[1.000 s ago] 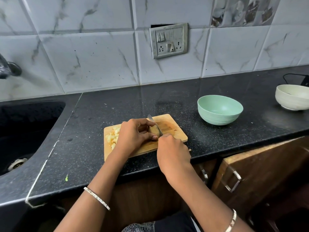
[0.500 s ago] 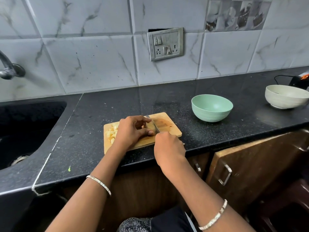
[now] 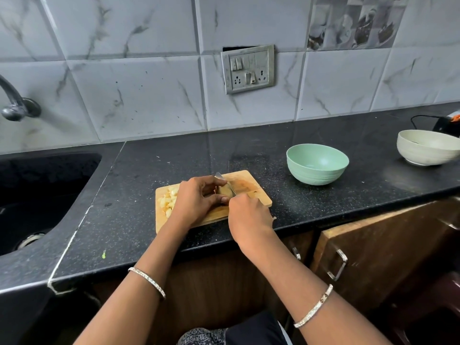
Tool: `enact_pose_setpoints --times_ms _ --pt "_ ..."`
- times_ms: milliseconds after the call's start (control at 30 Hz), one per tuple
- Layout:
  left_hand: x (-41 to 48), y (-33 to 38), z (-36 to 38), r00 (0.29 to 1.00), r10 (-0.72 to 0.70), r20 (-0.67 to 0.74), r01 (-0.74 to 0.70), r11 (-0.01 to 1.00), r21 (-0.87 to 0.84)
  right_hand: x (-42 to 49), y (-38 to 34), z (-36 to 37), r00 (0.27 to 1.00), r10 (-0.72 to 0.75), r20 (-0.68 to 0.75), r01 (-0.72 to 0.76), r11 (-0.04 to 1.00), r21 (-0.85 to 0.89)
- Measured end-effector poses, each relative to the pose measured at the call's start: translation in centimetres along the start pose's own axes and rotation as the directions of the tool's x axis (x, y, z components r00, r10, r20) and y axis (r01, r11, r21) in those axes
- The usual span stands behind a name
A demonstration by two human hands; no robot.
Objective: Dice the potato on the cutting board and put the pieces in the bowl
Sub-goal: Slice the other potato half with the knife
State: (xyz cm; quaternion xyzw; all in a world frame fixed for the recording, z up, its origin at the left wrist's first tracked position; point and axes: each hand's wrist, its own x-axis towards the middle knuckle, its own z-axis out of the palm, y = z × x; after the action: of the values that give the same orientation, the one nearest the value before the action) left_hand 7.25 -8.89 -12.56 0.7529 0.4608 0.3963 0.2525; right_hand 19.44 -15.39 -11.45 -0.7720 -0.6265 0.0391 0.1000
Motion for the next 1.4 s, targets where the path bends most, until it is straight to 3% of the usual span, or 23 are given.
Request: enact_pose_setpoints --times_ms 267,600,967,1100,1267,1400 --pt "-0.2 -0.3 0.3 1.000 -0.016 0.006 0.016 1.000 0.016 -1.2 -0.3 0.0 0.999 0.050 0.008 -0.050 0.998 -0.022" --pt "-0.1 -0.5 0.3 0.999 0.044 0.006 -0.045 0.998 0.033 -0.6 -0.4 -0.3 1.000 -0.008 0.010 0.009 0.997 -0.082" --pt "-0.5 -0.2 0.4 0.998 0.069 0.000 -0.067 0.973 0.221 -1.5 -0.3 -0.6 0.999 0.036 0.011 -0.036 0.999 -0.007" --pt "-0.1 0.3 -0.3 0.997 0.078 0.017 -0.079 0.929 0.360 -3.9 0.1 -0.4 1.000 0.014 -0.008 -0.015 1.000 -0.022" --pt "0.4 0.3 -1.1 0.996 0.021 0.088 -0.050 0.940 0.339 -3.8 1.0 -1.0 1.000 -0.021 0.011 0.021 0.999 -0.037" --pt "0.5 1.3 -1.4 0.992 0.065 0.108 -0.100 0.927 0.360 -3.7 0.7 -1.4 0.998 -0.054 0.015 0.054 0.998 -0.038"
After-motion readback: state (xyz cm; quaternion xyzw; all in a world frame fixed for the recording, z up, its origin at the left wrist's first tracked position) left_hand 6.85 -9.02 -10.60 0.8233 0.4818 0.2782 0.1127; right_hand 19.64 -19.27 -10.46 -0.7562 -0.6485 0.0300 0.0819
